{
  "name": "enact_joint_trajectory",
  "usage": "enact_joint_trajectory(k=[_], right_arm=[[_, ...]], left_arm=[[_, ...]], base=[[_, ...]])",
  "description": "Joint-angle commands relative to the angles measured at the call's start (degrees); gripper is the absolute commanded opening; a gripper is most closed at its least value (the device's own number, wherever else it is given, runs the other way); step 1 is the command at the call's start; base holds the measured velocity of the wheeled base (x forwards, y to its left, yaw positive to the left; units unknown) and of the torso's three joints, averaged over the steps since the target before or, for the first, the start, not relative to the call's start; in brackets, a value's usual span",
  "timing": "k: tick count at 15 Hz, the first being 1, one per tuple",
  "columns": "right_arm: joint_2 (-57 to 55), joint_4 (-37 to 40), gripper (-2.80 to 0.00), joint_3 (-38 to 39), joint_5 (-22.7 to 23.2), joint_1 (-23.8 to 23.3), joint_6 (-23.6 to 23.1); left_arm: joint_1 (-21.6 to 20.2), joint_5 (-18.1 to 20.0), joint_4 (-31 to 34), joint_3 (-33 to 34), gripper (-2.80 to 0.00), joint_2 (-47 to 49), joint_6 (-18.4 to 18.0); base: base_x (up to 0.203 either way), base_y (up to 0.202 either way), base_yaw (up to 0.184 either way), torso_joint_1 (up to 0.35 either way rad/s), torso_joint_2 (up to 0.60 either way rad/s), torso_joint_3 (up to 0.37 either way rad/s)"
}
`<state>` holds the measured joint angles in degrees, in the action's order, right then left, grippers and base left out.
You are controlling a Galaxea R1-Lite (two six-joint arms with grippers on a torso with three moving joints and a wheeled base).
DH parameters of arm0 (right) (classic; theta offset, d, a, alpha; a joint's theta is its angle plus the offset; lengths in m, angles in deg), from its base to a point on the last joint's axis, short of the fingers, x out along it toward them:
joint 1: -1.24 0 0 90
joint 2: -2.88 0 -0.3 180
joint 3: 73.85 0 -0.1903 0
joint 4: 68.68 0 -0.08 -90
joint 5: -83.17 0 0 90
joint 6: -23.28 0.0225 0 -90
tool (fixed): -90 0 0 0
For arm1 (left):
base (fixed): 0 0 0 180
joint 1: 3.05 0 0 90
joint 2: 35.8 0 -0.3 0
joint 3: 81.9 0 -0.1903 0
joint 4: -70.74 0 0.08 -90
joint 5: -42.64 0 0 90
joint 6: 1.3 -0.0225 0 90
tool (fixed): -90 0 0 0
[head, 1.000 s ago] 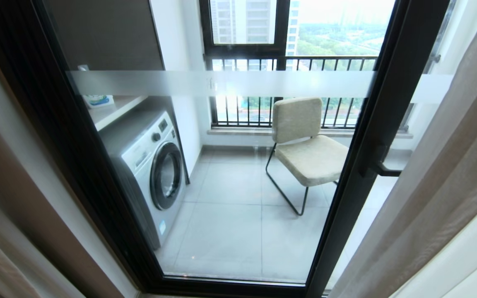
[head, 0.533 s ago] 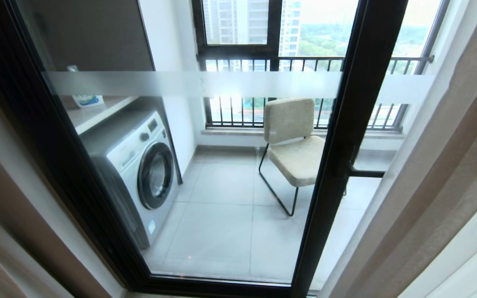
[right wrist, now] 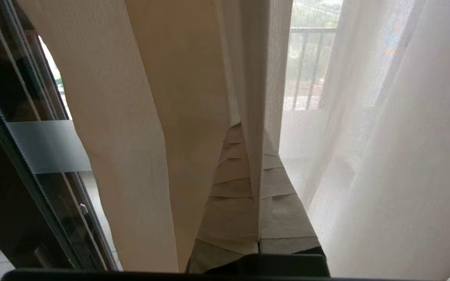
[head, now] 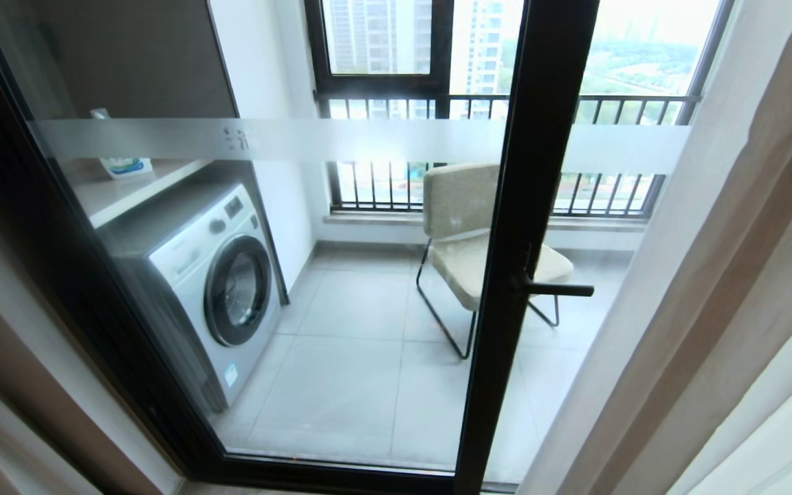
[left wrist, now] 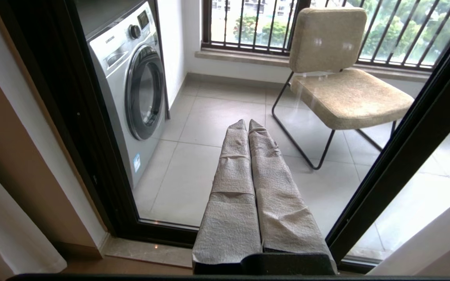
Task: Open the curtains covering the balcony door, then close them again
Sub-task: Pull the inner curtains open on both sides
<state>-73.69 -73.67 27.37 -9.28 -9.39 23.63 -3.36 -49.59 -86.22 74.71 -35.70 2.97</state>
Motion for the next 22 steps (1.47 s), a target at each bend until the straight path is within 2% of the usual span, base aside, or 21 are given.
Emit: enact_joint_trajectory(k=[1,11,22], right_arm=[[-0.3,-0.4,-2.80,-0.2,0.0,0.0,0.0],[-0.8,-0.2,-2.80,-1.8,-2.5,-0.1,0.0],[-0.8,-0.2,-2.80,-1.6,-2.9,-0.1,0.0]], left_arm=[[0.0,-0.1,0.0,-0.1,-2.80,0.0,0.0],[0.0,-0.1,0.0,0.0,-2.80,0.0,0.0],[0.0,-0.1,0.0,-0.1,-2.80,0.0,0.0]], base=[[0.000,-0.193,0.001,0.001,0.00,0.002],[0.000,-0.190,0.003,0.002,0.00,0.001],[0.000,-0.190,0.001,0.001,0.00,0.003]])
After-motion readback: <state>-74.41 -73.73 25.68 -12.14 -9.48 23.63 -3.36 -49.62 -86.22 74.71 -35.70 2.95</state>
